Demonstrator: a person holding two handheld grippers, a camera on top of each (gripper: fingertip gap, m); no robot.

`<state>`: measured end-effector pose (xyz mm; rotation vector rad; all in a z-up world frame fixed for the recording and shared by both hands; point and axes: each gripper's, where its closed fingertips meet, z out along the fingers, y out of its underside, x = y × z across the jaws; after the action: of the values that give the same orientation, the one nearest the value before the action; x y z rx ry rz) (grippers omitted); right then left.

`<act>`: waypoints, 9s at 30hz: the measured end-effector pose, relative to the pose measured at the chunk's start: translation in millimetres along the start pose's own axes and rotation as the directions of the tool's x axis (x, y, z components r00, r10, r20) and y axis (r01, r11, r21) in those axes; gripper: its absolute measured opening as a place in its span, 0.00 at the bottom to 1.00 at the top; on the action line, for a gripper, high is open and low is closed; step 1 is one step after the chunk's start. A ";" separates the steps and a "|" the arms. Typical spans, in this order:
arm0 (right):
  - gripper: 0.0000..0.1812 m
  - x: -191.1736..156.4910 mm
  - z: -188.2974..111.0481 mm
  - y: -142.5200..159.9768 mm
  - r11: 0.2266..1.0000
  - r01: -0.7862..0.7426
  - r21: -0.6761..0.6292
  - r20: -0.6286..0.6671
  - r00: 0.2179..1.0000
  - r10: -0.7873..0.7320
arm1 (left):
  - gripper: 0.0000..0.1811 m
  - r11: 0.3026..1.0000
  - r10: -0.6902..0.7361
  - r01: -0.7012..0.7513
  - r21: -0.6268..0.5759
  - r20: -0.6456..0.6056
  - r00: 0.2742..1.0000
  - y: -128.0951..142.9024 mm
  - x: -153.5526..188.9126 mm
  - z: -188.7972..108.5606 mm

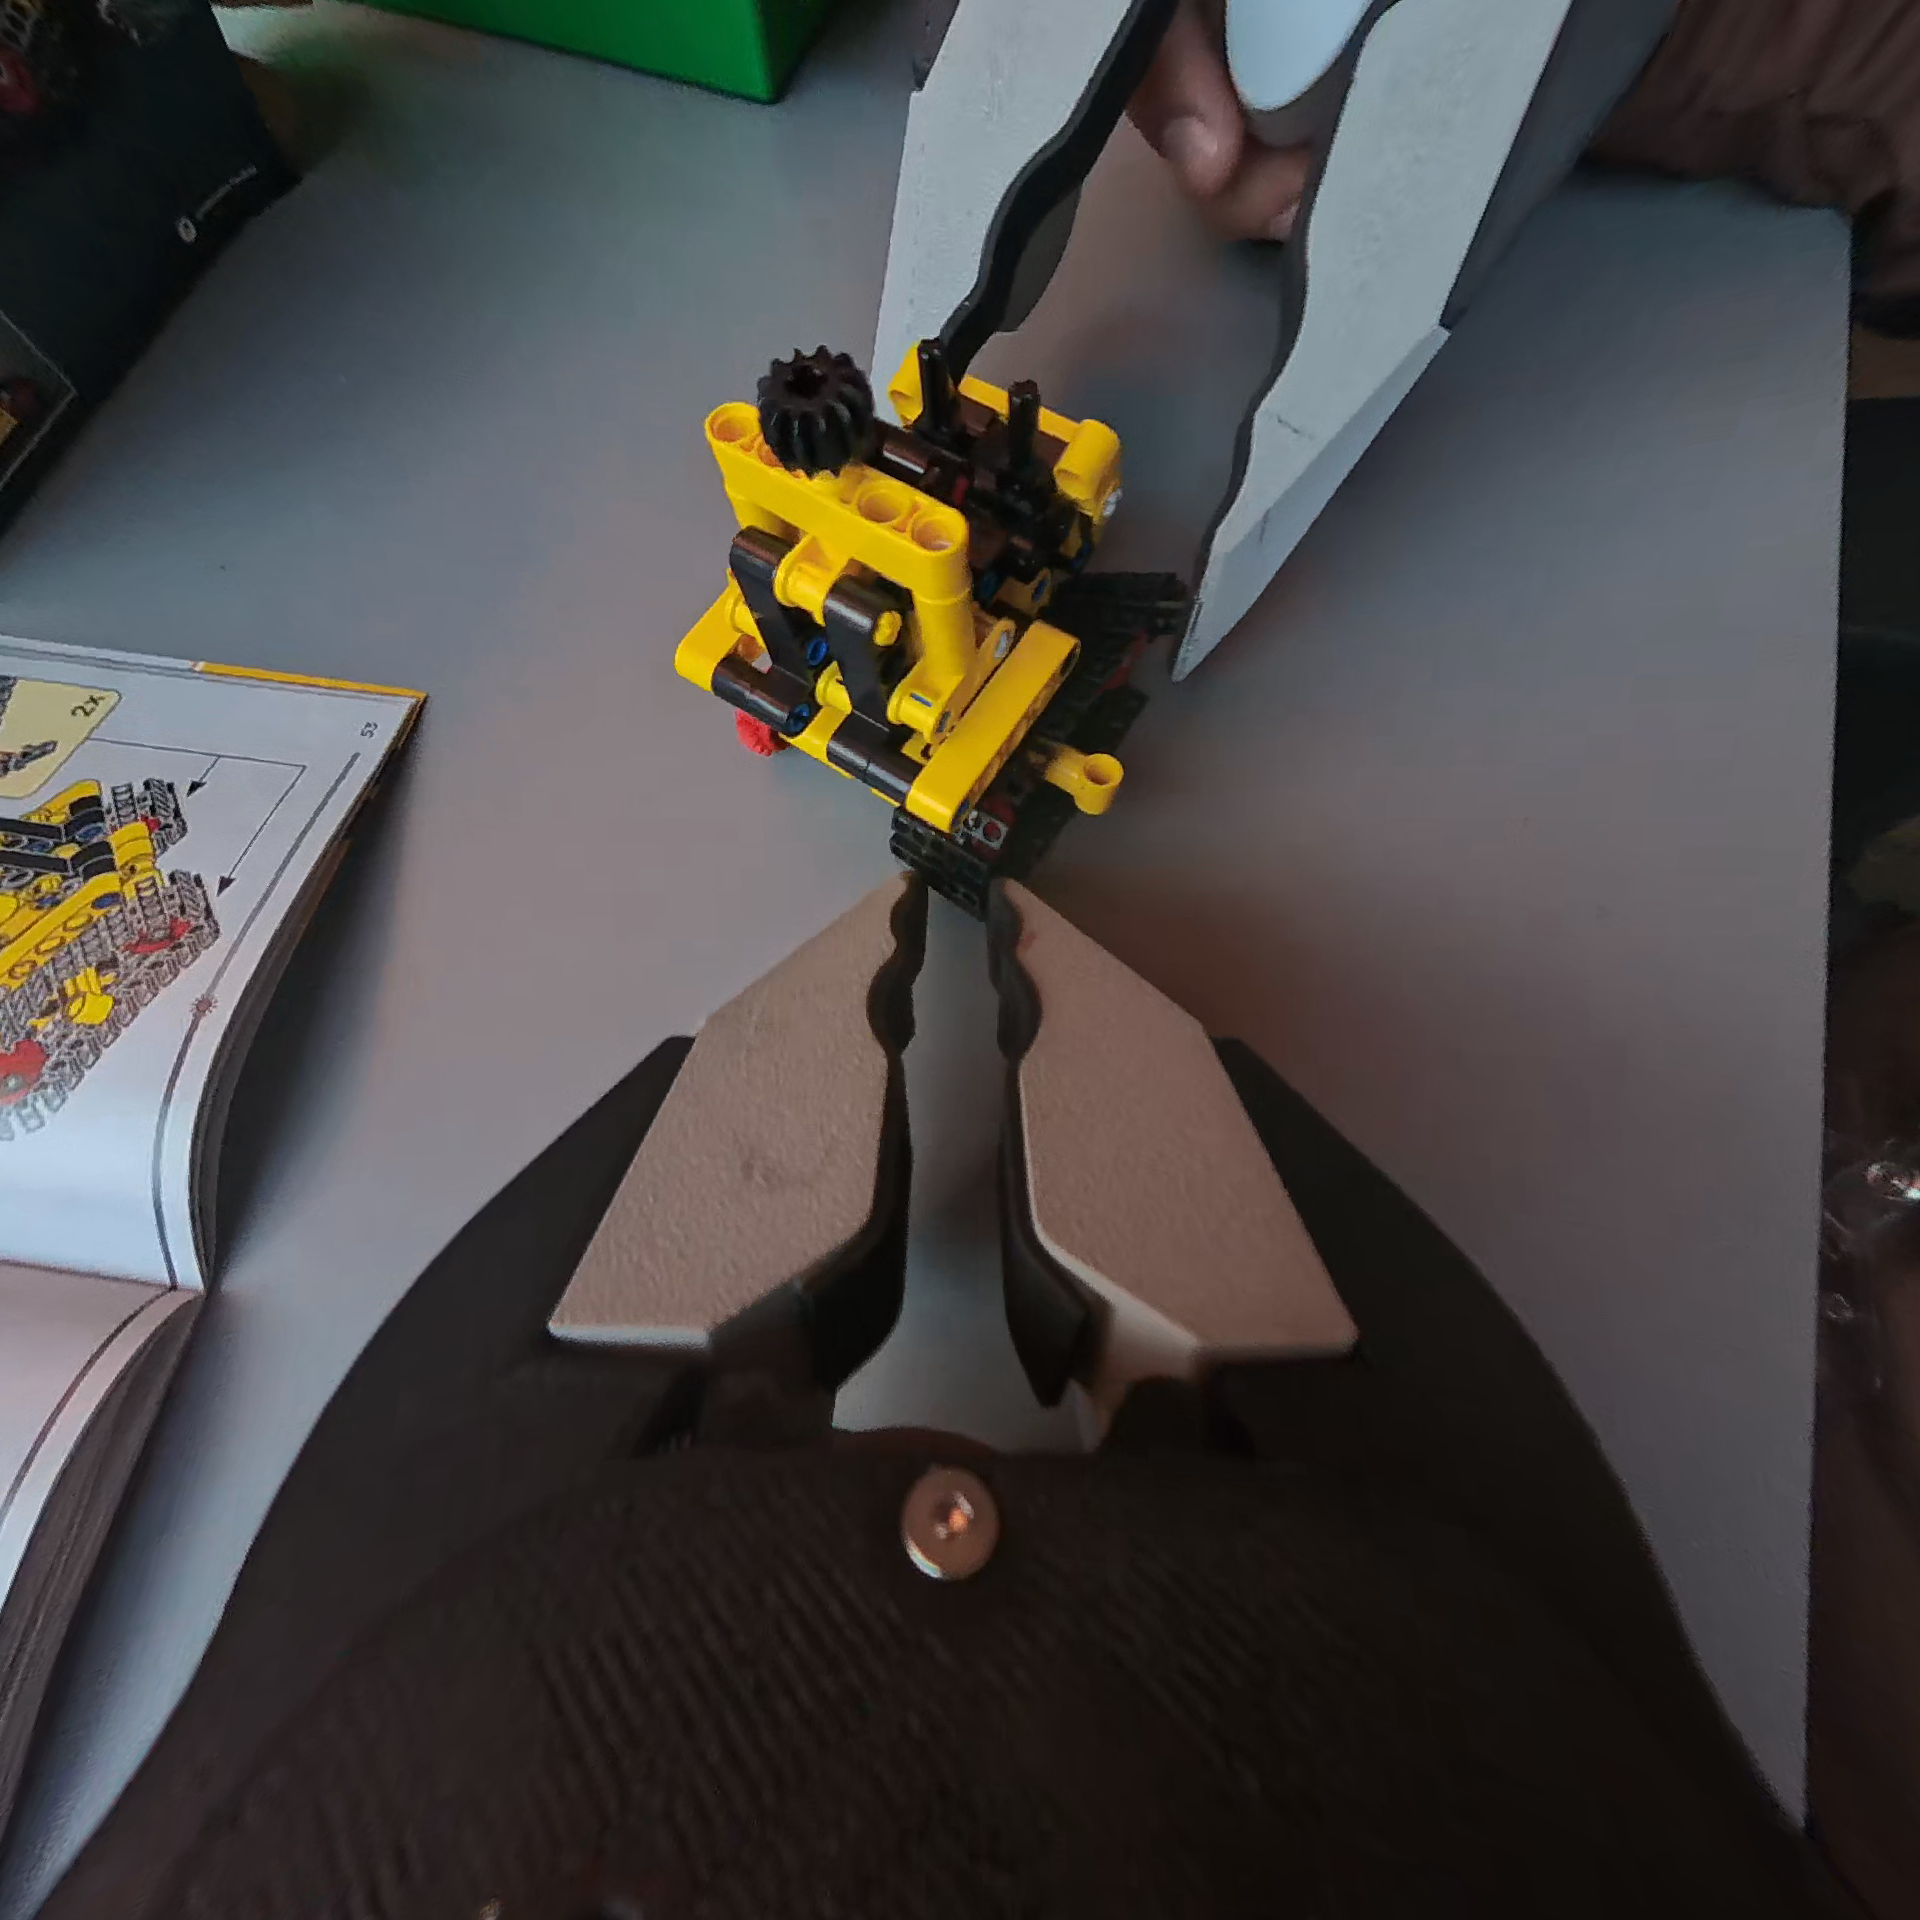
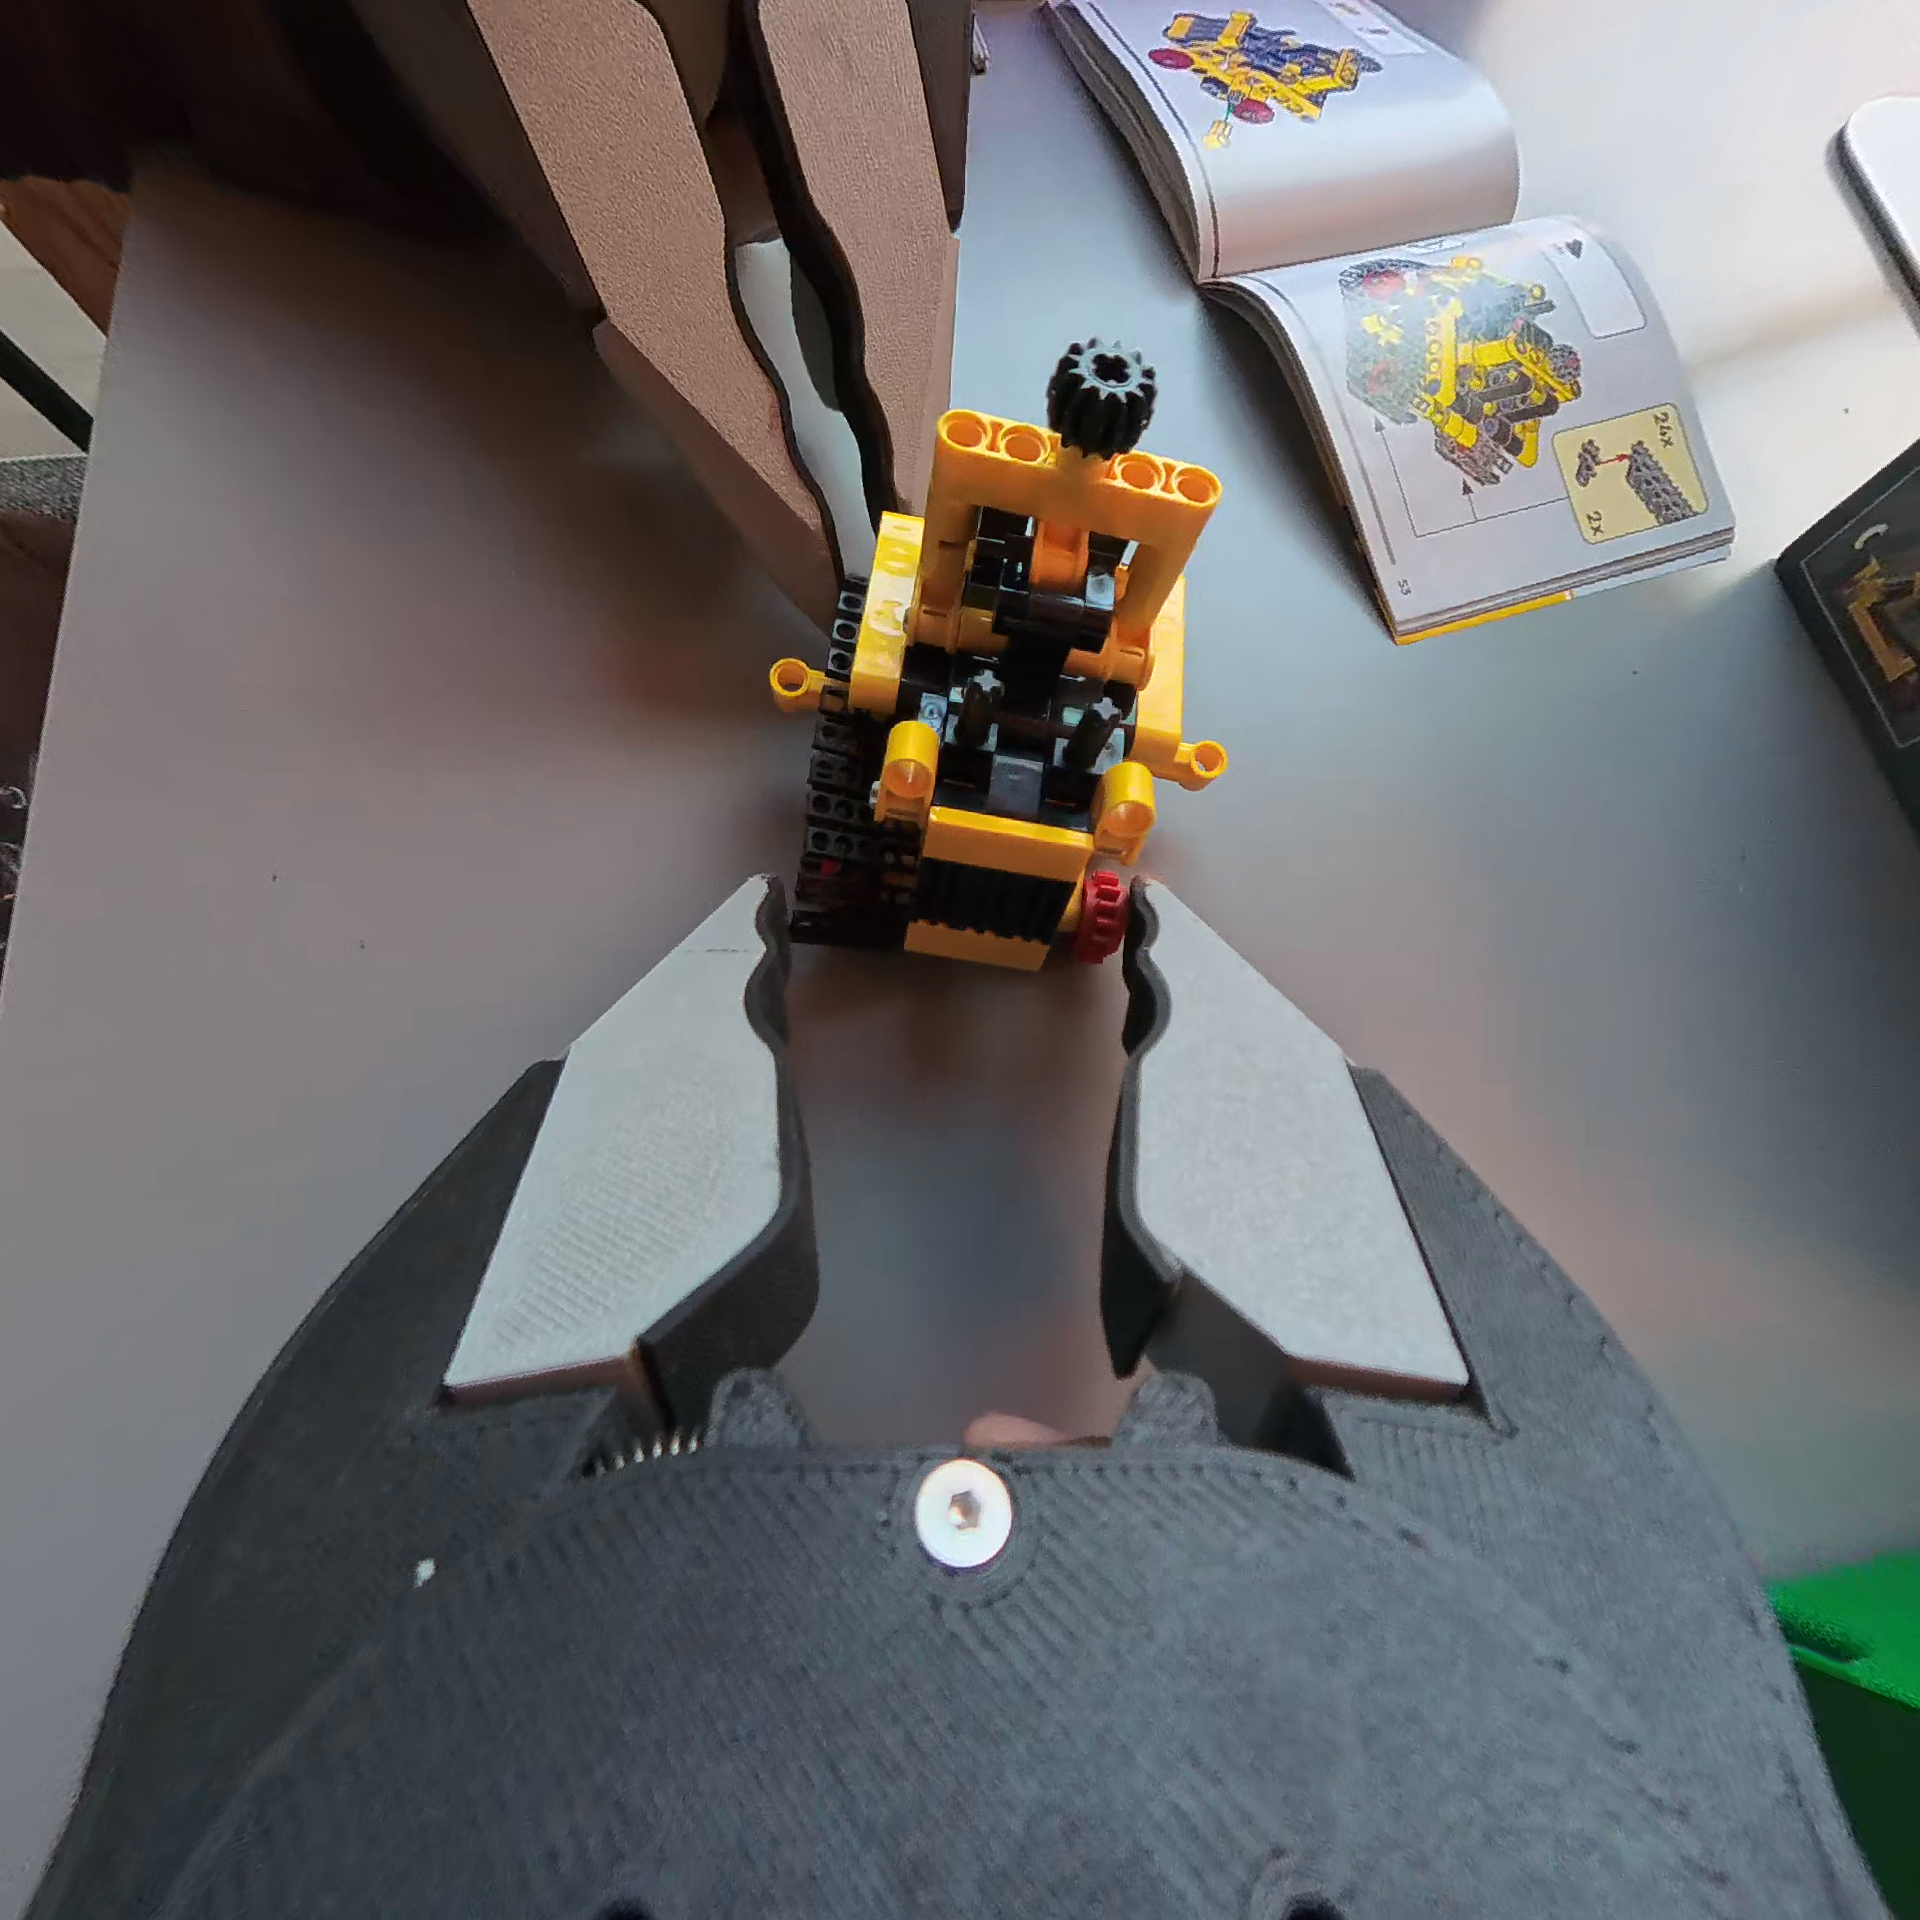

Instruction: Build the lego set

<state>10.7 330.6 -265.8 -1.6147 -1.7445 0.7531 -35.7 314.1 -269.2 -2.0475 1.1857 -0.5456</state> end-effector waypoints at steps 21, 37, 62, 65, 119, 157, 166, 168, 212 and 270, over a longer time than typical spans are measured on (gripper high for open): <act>0.36 15.8 -17.9 -3.9 0.993 -0.094 0.077 -0.024 0.995 0.096 | 0.09 0.994 -0.109 0.111 0.006 -0.136 0.985 9.4 -0.7 -14.6; 0.34 5.1 -0.8 0.9 0.995 -0.100 0.004 0.020 0.995 0.100 | 0.01 0.996 0.044 -0.041 0.076 -0.031 0.999 -6.1 2.8 -10.9; 0.30 9.2 5.1 -10.6 0.999 -0.040 0.027 -0.063 0.997 0.042 | 0.07 0.998 0.023 -0.024 0.057 0.020 1.000 -3.4 -7.5 -9.9; 0.31 10.0 5.4 -11.0 0.998 -0.056 0.034 -0.053 0.997 0.058 | 0.05 0.997 0.058 -0.061 0.051 0.060 0.997 -4.1 -9.4 -8.4; 0.25 11.5 13.9 -29.5 0.977 -0.198 0.076 -0.066 0.977 0.203 | 0.01 0.993 -0.119 0.117 0.031 0.060 0.991 6.4 -26.0 -12.7; 0.26 5.9 12.8 -23.4 0.977 -0.204 0.059 -0.047 0.977 0.207 | 0.21 0.983 -0.149 0.158 0.098 -0.095 0.984 -2.4 -9.0 -22.0; 0.26 8.5 14.2 -24.6 0.983 -0.176 0.054 -0.074 0.981 0.180 | 0.31 0.976 0.045 -0.047 0.214 0.013 0.999 -38.0 -23.5 -44.6; 0.26 9.0 15.2 -25.4 0.984 -0.168 0.052 -0.080 0.982 0.172 | 0.32 0.976 0.089 -0.087 0.200 -0.003 0.996 -40.5 -26.6 -40.9; 0.31 20.5 16.1 -22.3 0.998 -0.062 0.002 -0.179 0.982 0.061 | 0.21 0.991 -0.047 0.047 0.123 -0.004 0.999 -27.8 -47.1 -29.5; 0.03 -16.6 39.4 -23.2 0.998 -0.021 -0.061 -0.019 1.000 0.020 | 0.34 0.987 0.150 -0.160 0.023 0.235 0.960 -23.2 -14.5 -54.0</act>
<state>-33.7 312.6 -274.1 -1.6769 -1.7556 0.6986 -64.8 315.2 -216.0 -1.9039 1.1704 -0.2450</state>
